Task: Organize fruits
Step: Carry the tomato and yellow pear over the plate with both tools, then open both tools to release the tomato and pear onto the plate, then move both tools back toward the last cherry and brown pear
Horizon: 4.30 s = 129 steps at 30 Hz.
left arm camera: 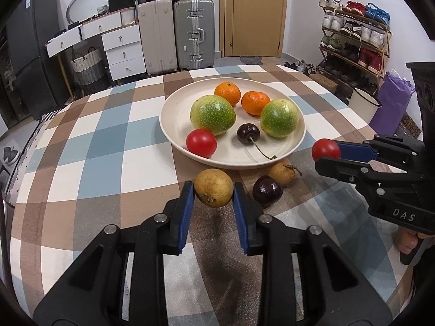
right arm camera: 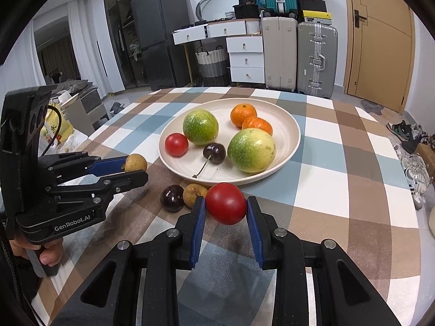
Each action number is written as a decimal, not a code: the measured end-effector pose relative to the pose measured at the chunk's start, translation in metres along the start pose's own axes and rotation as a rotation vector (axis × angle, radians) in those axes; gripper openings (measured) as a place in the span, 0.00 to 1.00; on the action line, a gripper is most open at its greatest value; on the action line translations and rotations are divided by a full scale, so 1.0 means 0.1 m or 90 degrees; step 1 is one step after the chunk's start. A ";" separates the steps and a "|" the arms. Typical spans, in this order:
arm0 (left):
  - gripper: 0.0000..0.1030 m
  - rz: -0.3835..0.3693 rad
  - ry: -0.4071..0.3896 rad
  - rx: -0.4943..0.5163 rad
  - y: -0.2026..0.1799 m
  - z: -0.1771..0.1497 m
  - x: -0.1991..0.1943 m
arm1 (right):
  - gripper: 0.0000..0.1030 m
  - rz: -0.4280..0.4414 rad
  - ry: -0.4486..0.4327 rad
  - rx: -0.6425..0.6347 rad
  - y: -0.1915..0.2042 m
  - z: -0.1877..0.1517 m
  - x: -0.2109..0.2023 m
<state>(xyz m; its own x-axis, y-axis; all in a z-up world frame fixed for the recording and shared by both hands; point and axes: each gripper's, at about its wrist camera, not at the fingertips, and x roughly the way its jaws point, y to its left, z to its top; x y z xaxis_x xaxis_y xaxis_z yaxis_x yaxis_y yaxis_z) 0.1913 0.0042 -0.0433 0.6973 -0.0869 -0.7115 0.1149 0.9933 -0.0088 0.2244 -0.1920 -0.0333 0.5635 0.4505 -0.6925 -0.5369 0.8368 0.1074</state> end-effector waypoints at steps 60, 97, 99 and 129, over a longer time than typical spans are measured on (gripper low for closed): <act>0.25 -0.014 -0.058 -0.041 -0.02 0.53 0.14 | 0.30 0.004 -0.036 0.057 -0.16 0.81 0.30; 1.00 0.004 -0.092 -0.050 0.11 0.36 -0.18 | 0.99 -0.050 -0.068 0.107 -0.39 0.50 -0.17; 1.00 -0.003 -0.091 -0.055 0.14 0.32 -0.22 | 0.99 -0.054 -0.070 0.106 -0.38 0.48 -0.21; 1.00 0.010 -0.010 0.000 -0.03 0.06 0.00 | 0.99 -0.046 0.046 0.103 -0.31 0.10 0.23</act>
<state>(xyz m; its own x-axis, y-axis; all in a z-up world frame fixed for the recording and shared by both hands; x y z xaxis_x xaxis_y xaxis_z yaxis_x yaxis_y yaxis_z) 0.1945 0.0004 -0.0390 0.7096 -0.0726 -0.7009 0.1039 0.9946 0.0021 0.2600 -0.2042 -0.0458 0.5471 0.3685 -0.7515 -0.3858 0.9078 0.1643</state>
